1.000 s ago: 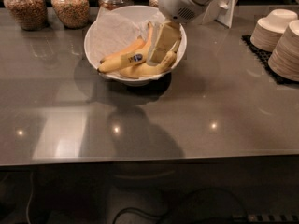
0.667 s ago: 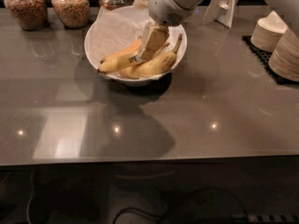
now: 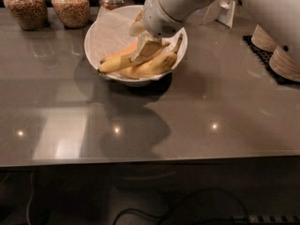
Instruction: Pick banana from white bowl
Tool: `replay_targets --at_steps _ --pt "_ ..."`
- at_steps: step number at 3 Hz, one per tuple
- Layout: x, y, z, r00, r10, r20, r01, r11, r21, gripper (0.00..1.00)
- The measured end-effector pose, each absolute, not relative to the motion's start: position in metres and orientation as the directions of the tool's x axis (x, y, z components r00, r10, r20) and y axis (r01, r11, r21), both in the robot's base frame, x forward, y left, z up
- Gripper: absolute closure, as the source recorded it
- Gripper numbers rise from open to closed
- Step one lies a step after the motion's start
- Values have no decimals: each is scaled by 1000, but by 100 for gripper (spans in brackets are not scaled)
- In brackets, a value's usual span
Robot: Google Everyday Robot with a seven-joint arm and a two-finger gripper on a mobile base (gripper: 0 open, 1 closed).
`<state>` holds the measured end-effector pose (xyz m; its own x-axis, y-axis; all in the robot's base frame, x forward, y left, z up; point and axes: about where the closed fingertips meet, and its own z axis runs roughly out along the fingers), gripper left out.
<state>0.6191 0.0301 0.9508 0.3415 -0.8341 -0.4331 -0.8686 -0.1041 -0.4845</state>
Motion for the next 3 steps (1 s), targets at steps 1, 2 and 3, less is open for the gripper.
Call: replay_targets --at_steps 1,2,3 --pt "615 36 934 333 -832 -444 -887 -117 -447 42" --pt "616 44 921 332 -828 -452 -896 -128 -424 42" --pt "626 50 912 338 -831 -441 -896 -141 -421 41"
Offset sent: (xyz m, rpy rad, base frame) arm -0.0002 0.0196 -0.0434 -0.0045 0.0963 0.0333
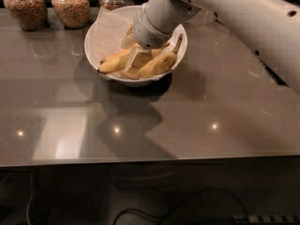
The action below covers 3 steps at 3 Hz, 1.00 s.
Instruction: Pick banana from white bowl
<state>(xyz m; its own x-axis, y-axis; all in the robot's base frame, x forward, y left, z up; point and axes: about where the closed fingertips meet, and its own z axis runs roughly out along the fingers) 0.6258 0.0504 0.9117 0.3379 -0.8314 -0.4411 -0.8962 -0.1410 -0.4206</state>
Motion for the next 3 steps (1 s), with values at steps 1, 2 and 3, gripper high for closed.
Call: replay_targets --at_steps 1,2,3 --pt "637 54 903 340 -837 -429 -896 -149 -419 40" --pt "640 55 889 338 -847 -410 -901 -166 -400 41" --pt "640 49 878 332 -861 -385 -906 -177 -384 43"
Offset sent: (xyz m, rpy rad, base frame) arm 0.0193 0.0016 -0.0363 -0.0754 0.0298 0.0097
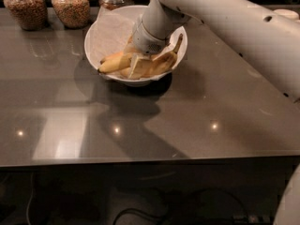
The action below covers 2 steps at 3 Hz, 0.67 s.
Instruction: Pick banana from white bowl
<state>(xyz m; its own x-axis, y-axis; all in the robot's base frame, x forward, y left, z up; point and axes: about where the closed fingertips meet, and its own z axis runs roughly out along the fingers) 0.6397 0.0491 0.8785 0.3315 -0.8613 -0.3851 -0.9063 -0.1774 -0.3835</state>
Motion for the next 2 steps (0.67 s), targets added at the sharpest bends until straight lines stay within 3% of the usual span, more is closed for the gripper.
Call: replay_targets --at_steps 2 --pt "642 43 895 329 -876 -353 -894 -168 -416 85"
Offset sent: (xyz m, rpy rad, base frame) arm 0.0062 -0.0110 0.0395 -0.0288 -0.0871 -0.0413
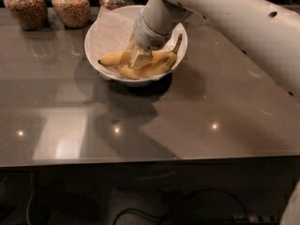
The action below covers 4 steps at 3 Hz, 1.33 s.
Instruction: Pick banana from white bowl
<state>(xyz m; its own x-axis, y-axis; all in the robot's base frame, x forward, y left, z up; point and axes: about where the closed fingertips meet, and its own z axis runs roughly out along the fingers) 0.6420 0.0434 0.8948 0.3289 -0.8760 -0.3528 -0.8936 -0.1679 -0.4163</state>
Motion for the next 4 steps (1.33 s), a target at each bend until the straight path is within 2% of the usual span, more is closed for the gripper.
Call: replay_targets --at_steps 1,3,4 --pt "645 41 921 339 -880 -332 -873 -162 -459 100" --pt "639 36 970 412 -867 -280 -826 -226 -516 100" --pt "630 38 990 484 -823 -296 -807 -289 -516 100"
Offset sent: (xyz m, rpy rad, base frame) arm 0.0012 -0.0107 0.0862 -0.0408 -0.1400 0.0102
